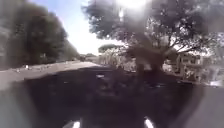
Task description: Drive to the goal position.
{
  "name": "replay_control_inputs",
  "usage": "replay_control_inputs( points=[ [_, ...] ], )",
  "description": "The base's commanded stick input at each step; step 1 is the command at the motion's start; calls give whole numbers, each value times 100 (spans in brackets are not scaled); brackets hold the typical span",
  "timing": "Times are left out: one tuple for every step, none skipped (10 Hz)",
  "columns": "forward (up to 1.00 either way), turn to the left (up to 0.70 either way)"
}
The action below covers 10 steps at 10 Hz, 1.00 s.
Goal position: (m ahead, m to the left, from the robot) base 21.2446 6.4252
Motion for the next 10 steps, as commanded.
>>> replay_control_inputs(
  points=[
    [50,0],
    [50,0],
    [50,0],
    [50,0],
    [50,0],
    [50,0],
    [50,0],
    [50,50],
    [50,50],
    [50,50]
  ],
)
